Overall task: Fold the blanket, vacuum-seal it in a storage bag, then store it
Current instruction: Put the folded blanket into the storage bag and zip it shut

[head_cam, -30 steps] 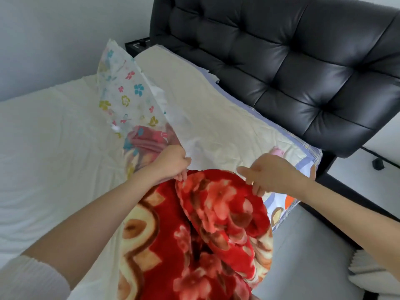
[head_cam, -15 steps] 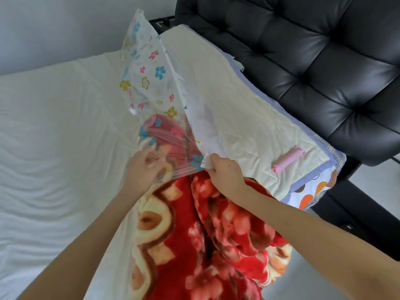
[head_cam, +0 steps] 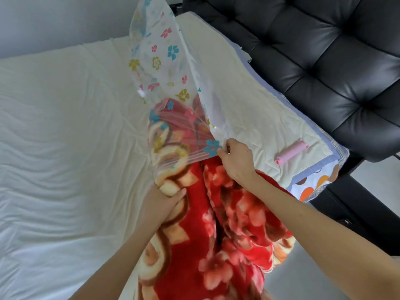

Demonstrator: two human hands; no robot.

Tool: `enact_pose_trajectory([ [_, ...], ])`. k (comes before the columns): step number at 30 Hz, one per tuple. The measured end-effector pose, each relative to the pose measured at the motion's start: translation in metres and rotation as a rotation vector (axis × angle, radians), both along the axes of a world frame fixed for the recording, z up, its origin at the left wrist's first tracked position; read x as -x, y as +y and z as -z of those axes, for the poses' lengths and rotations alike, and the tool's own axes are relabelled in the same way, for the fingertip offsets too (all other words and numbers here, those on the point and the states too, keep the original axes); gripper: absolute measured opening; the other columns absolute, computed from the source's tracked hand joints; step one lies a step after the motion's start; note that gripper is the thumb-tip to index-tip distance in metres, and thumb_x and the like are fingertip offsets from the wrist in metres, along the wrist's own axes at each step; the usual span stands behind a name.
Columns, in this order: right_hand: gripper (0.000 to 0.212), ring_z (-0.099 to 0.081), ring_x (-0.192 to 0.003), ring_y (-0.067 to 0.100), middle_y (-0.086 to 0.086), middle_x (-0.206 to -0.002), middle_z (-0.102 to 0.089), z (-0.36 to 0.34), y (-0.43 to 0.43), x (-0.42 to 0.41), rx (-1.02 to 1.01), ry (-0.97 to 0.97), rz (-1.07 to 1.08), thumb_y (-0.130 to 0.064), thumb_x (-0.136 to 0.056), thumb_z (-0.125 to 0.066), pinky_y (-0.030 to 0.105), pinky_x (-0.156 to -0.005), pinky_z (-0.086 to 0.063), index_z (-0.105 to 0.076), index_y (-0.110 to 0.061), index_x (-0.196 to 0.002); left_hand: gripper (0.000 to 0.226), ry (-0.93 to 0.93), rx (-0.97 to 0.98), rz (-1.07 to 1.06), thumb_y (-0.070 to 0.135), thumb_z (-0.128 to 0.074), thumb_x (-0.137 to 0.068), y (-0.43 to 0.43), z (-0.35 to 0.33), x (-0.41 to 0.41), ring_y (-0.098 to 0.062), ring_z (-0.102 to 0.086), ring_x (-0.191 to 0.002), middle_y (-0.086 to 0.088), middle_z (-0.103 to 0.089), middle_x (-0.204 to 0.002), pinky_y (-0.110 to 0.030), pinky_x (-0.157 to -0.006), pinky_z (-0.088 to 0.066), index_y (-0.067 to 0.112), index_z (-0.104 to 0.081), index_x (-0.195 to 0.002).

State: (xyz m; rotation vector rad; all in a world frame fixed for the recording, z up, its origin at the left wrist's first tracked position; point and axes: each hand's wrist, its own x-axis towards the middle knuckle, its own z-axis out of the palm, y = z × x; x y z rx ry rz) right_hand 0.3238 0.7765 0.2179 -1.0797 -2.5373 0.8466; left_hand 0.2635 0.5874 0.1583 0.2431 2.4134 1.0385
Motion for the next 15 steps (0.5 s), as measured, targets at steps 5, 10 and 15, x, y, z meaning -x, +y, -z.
enact_pose_trajectory([
  [5, 0.02, -0.044, -0.065, 0.024, 0.004, -0.064, -0.045, -0.009, -0.025, 0.001, -0.063, 0.056, -0.022, 0.0, -0.086, -0.046, 0.034, -0.065, -0.036, -0.038, -0.009, -0.07, 0.044, 0.031, -0.033, -0.173, 0.046, -0.069, -0.077, 0.015, -0.001, 0.007, -0.035, -0.064, -0.09, -0.014, -0.069, -0.093, -0.046, -0.086, -0.048, 0.007, -0.063, -0.098],
  [10, 0.04, -0.028, -0.049, 0.014, -0.003, -0.052, -0.029, -0.033, -0.053, 0.014, -0.027, 0.237, 0.012, 0.001, -0.084, -0.045, 0.028, -0.058, -0.023, -0.021, -0.017, -0.058, 0.03, 0.236, -0.211, -0.286, 0.029, -0.076, -0.073, 0.013, -0.033, 0.025, -0.035, -0.063, -0.076, -0.018, -0.067, -0.075, -0.042, -0.069, -0.048, 0.003, -0.06, -0.076],
  [15, 0.039, -0.023, -0.05, 0.015, -0.001, -0.051, -0.026, -0.055, -0.072, 0.027, 0.045, 0.45, 0.102, 0.003, -0.084, -0.042, 0.031, -0.05, -0.018, -0.019, -0.016, -0.059, 0.024, 0.645, -0.244, -0.181, 0.027, -0.067, -0.071, 0.015, -0.095, 0.04, -0.039, -0.062, -0.075, -0.021, -0.068, -0.078, -0.04, -0.062, -0.044, 0.004, -0.063, -0.07],
])
